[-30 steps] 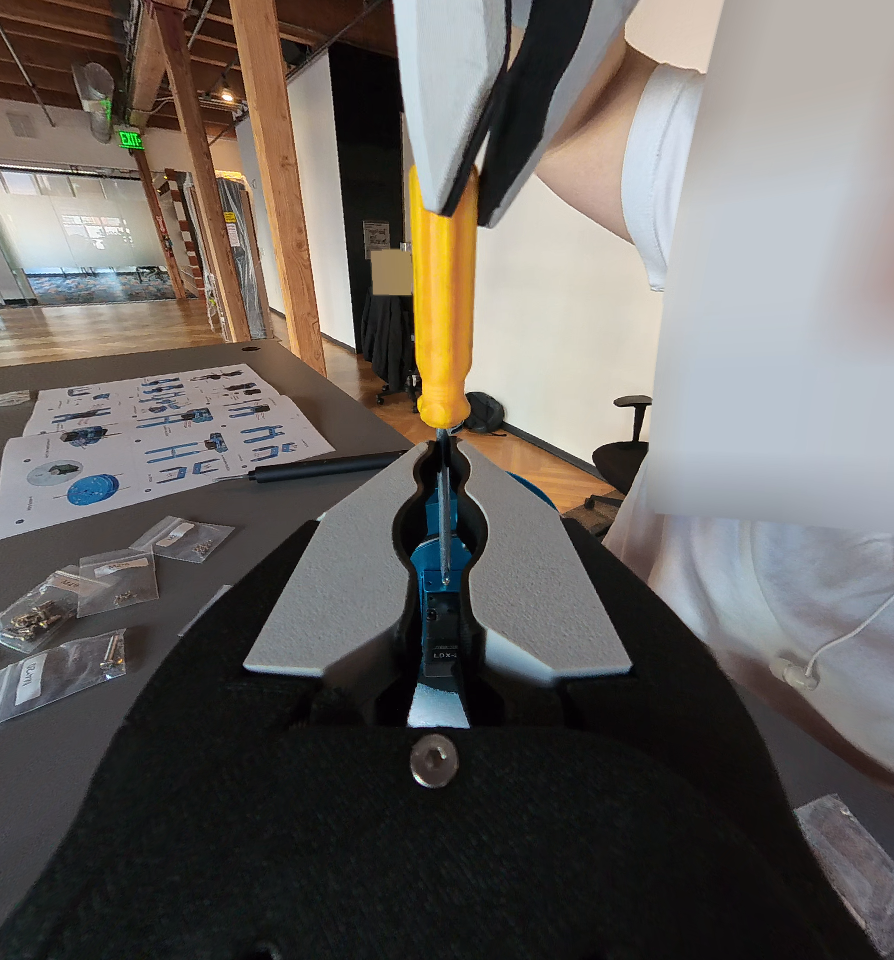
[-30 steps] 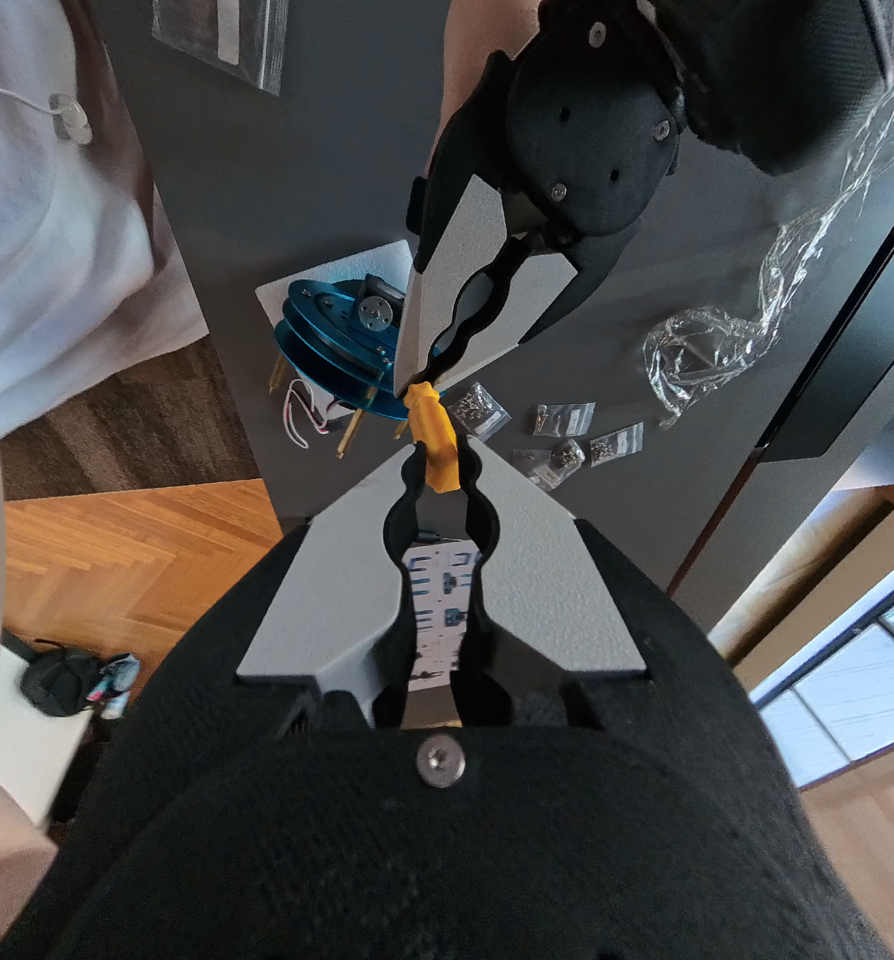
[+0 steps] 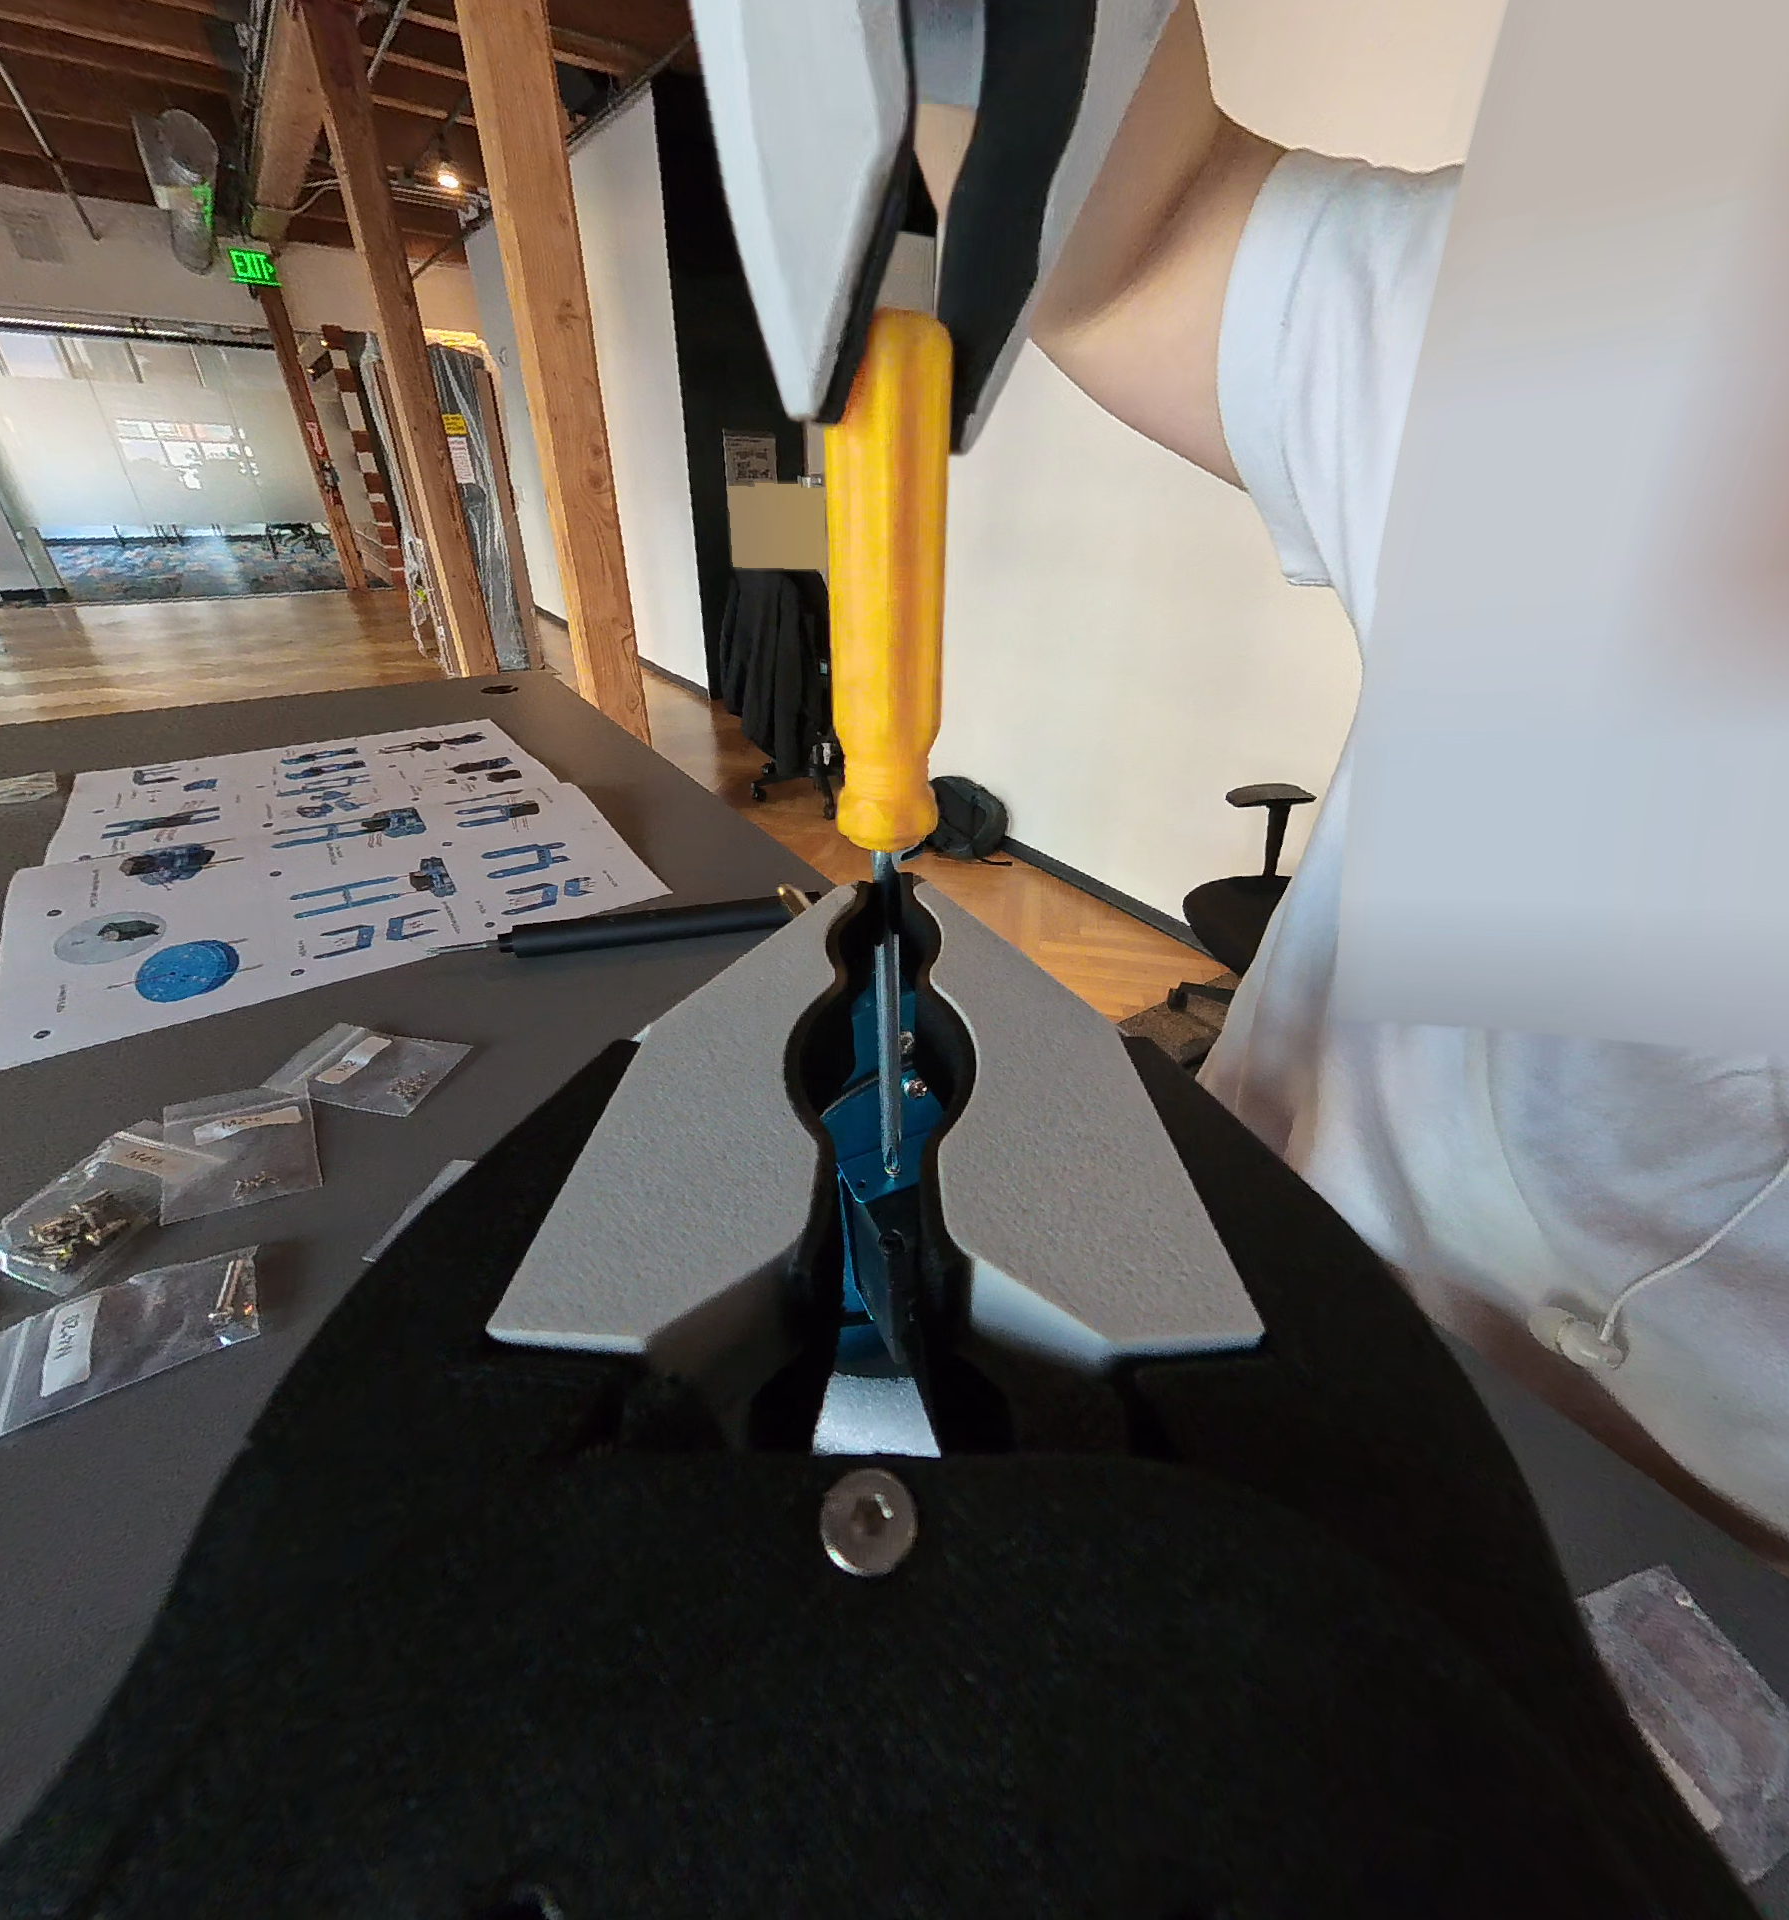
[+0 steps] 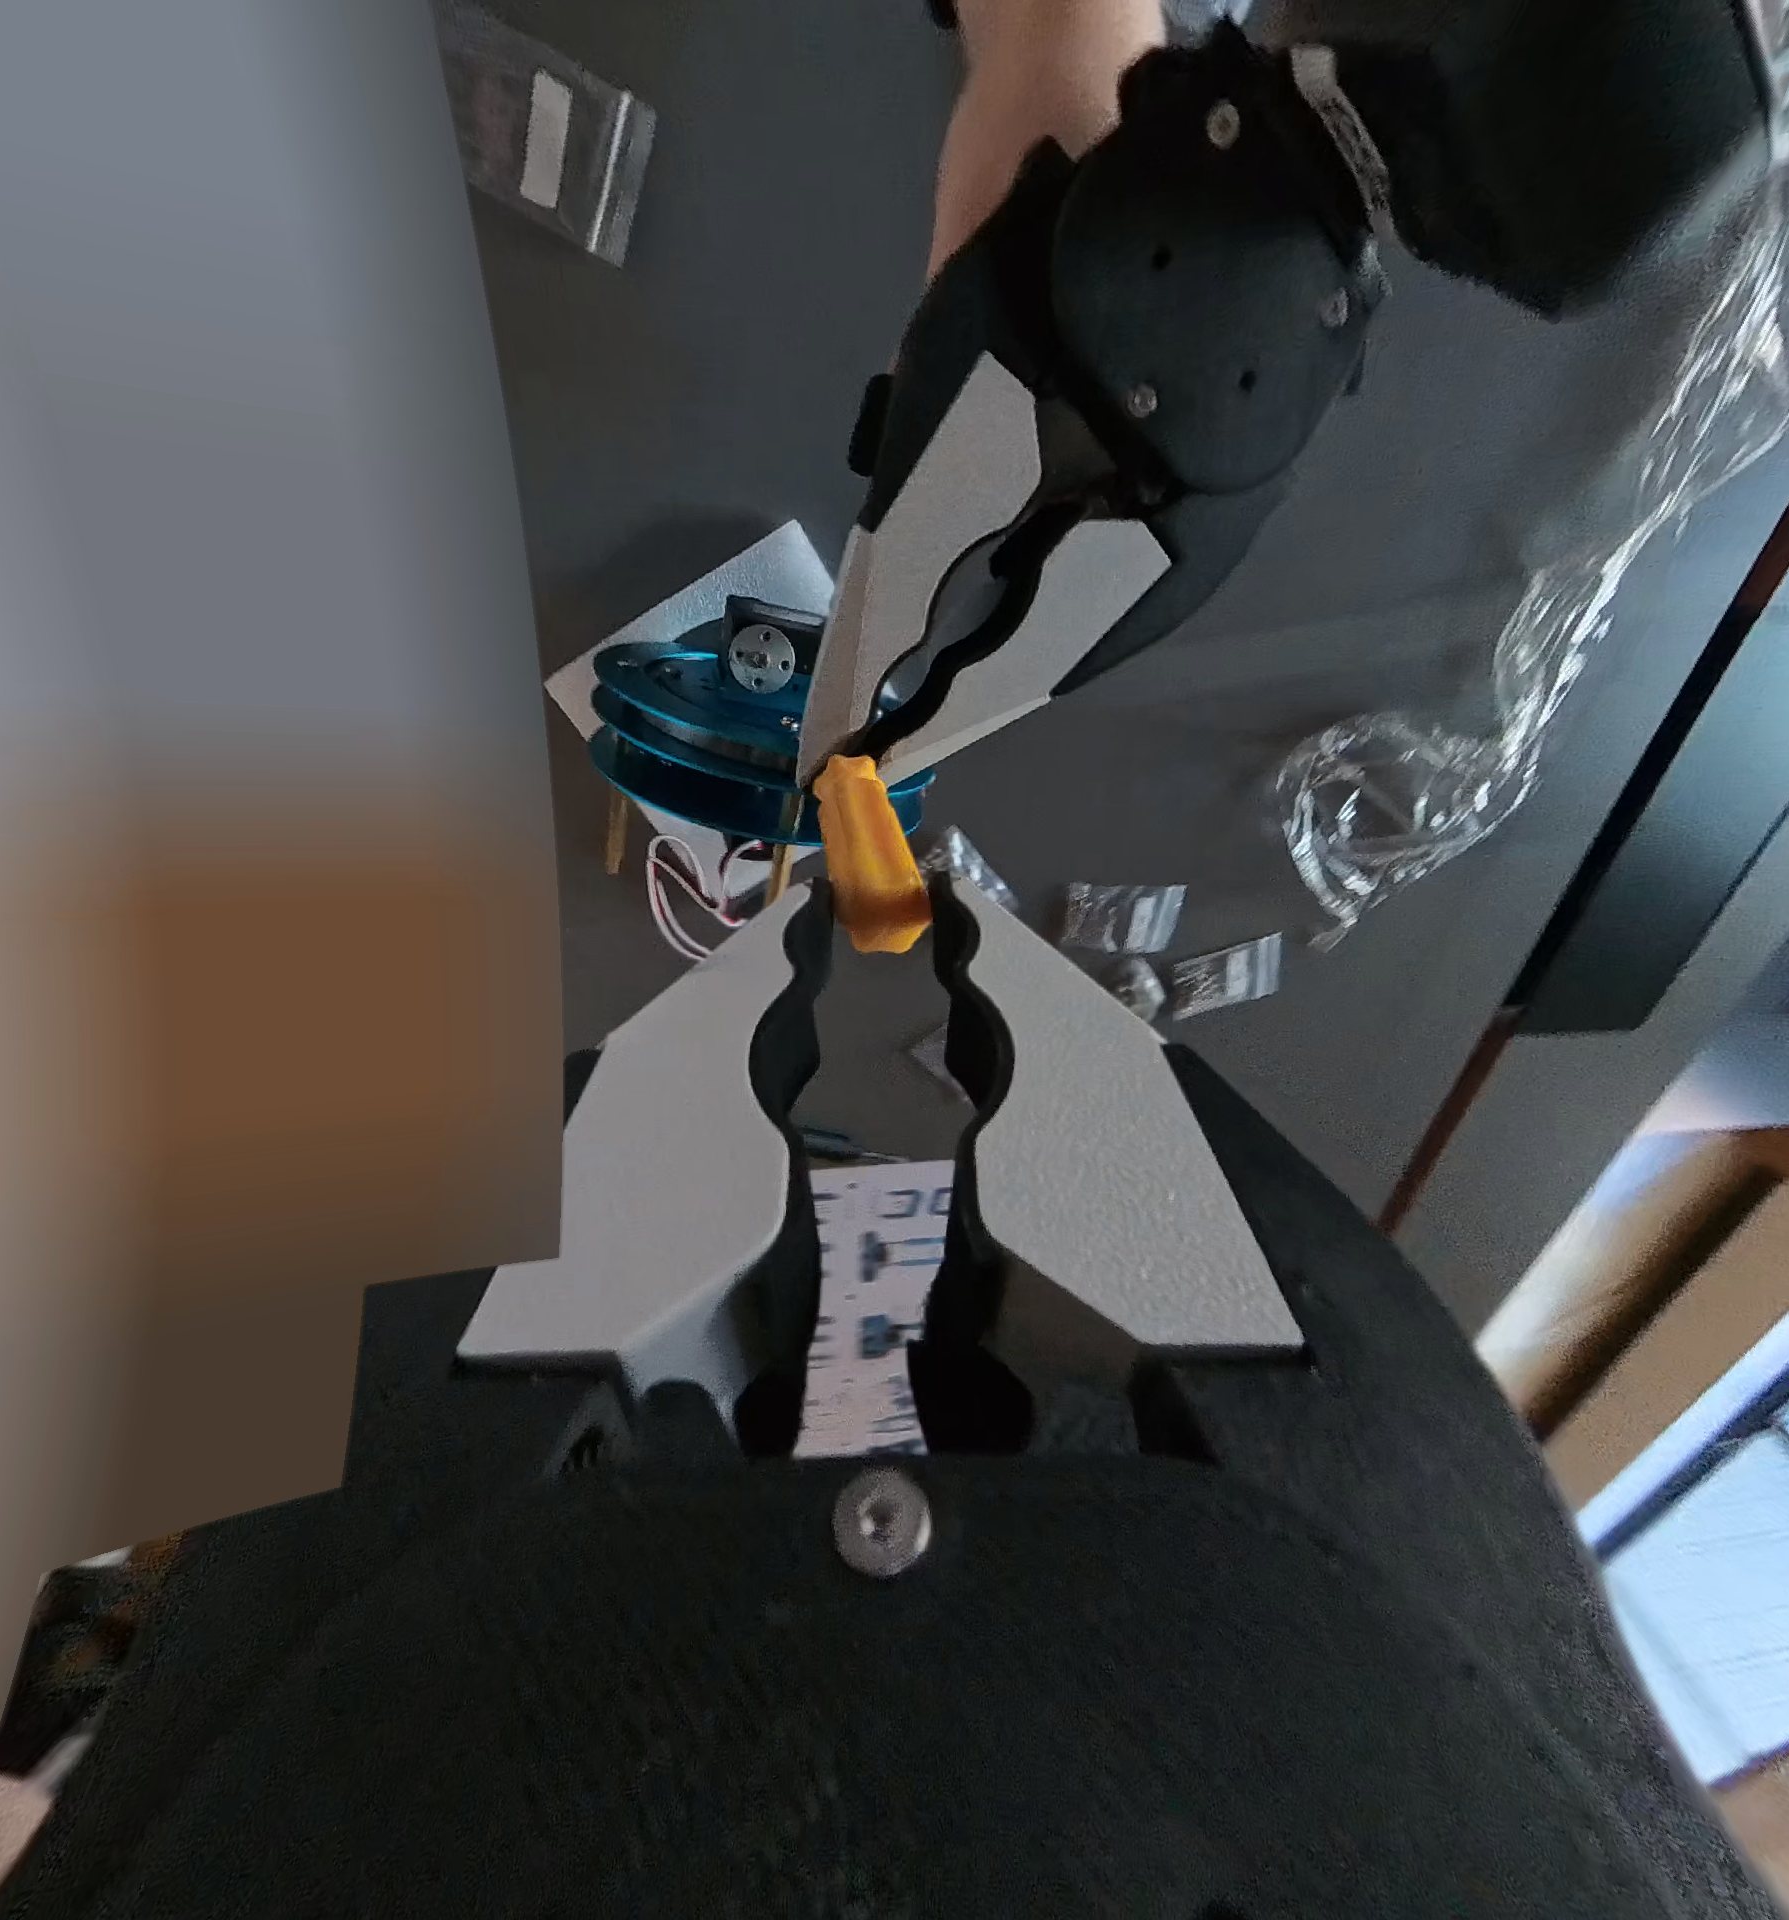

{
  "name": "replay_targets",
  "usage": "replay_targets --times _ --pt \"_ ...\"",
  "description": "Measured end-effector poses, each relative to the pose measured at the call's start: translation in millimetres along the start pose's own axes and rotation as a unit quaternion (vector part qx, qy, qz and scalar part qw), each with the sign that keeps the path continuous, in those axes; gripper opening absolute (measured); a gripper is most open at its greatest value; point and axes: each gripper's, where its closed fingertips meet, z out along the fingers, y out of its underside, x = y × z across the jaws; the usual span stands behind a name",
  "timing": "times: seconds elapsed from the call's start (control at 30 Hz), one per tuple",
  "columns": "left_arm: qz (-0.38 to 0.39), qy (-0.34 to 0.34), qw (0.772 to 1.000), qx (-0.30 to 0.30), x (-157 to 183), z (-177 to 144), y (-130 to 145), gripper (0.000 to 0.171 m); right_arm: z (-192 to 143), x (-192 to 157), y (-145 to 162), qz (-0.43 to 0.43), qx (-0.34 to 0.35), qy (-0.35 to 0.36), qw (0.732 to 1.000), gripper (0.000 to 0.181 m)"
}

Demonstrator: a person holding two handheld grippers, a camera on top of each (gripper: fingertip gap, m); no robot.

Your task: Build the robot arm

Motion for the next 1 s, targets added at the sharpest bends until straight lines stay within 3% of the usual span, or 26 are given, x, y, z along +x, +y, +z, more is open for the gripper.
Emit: replay_targets --times 0.2,0.27,0.33,0.57,1.0 --pt "-0.001 -0.003 1.0 0.002 -2.0 0.4 0.6 0.0 1.5 1.8 5.0 0.175 -0.045 -0.04 0.983 0.018" --pt "-0.001 -0.001 1.0 0.003 -1.4 -0.1 0.6 0.0 2.0 0.9 2.7 0.145 -0.047 -0.033 0.988 0.019" --pt "0.0 -0.001 1.0 0.002 -1.2 -0.3 0.6 0.0 1.6 6.2 1.1 0.089 -0.042 -0.001 0.995 0.034" --pt "-0.002 0.001 1.0 0.005 -0.4 -1.3 0.4 0.001 0.1 1.9 -0.8 0.016 -0.033 -0.009 0.999 0.016" --pt "-0.023 0.007 1.0 0.012 -1.0 -7.4 0.0 0.001 6.4 20.8 -10.7 0.121 -0.067 -0.049 0.989 0.017"
